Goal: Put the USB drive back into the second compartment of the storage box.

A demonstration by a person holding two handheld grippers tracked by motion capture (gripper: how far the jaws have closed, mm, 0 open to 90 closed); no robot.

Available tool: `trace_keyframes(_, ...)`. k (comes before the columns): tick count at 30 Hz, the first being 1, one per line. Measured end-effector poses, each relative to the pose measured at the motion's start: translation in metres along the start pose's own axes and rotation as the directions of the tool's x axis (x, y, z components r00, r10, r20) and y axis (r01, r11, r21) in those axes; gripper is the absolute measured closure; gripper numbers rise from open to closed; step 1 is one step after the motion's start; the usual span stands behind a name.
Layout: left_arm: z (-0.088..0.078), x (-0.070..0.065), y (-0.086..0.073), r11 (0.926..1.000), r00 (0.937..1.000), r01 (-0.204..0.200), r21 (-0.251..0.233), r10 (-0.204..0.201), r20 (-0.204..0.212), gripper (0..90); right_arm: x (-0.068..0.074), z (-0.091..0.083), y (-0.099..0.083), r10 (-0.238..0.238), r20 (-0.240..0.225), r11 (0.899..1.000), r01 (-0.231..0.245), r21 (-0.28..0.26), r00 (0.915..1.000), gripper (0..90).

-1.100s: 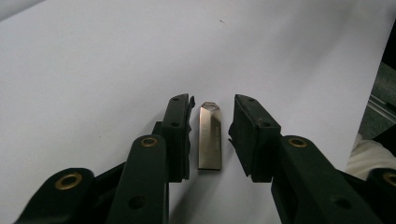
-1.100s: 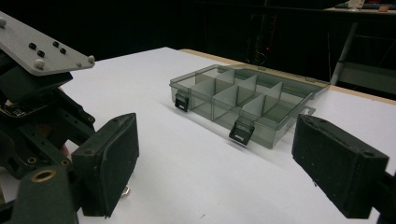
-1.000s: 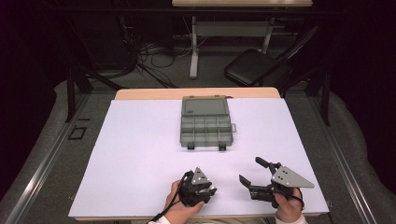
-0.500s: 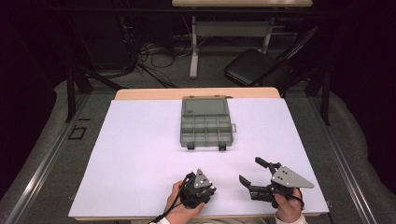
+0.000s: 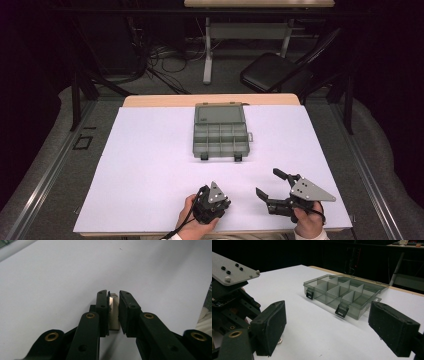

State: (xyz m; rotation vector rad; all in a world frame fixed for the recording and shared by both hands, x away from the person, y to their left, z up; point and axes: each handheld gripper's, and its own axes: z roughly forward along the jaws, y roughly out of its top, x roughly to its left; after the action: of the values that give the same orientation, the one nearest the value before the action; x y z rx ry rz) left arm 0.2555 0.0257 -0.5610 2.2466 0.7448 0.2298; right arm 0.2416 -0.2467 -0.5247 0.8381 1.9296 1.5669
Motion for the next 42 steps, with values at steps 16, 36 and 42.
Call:
trace_keyframes(16,0.000,0.000,0.000,1.0000,1.0000,-0.003,-0.002,0.003,0.003,78.8,0.000,0.000,0.000,-0.001,0.001,1.000,0.001,0.000,1.0000,14.4)
trace_keyframes(36,-0.004,0.009,0.001,0.9990,0.9980,0.045,-0.004,-0.045,0.044,78.8,0.000,0.000,0.000,0.001,0.001,1.000,-0.001,0.001,1.0000,14.5)
trace_keyframes(42,-0.008,0.013,0.001,0.9976,0.9967,0.067,-0.019,-0.066,0.048,78.8,0.000,0.000,0.000,0.001,0.000,1.000,-0.001,0.003,1.0000,14.4)
